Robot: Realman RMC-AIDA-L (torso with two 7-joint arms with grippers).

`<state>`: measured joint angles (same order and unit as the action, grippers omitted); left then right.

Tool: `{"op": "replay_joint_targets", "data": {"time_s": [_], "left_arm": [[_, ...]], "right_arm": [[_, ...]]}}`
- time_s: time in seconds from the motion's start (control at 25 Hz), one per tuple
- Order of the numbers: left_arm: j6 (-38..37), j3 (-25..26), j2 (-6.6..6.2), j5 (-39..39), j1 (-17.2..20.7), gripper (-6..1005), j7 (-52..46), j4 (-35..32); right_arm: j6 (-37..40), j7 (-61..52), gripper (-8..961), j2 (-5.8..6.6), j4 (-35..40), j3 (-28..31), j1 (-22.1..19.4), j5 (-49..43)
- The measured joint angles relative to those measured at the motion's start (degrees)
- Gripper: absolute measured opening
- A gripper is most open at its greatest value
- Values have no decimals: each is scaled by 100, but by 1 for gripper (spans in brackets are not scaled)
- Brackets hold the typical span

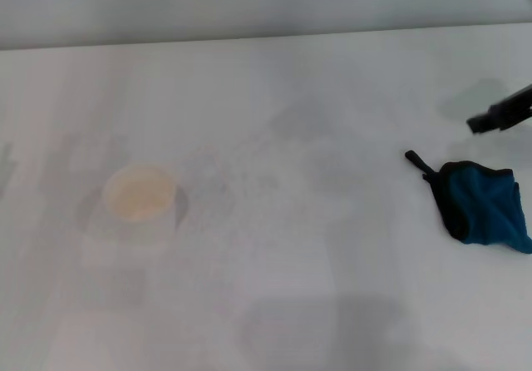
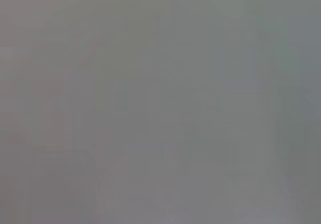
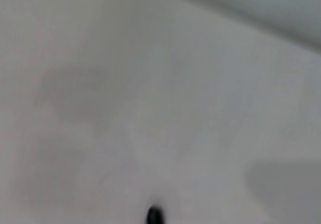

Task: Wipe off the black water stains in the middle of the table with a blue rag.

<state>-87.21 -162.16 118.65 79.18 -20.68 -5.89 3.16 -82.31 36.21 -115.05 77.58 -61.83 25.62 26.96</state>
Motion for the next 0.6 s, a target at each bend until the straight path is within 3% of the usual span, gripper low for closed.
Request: {"op": "replay_joint_targets", "data": {"time_s": [0.28,0.4,0.6], "left_arm": [[-1,0,0,0,12,878,0,0],[0,0,0,32,31,878,0,1],[3,0,0,74,79,878,0,16]], "right_arm": [[1632,1351,444,6,-883,909,-438,1418],[2000,2372,444,6,-1560,1494,-512,2676],[1857,4796,443,36,-3293,2711,-554,5285]]}}
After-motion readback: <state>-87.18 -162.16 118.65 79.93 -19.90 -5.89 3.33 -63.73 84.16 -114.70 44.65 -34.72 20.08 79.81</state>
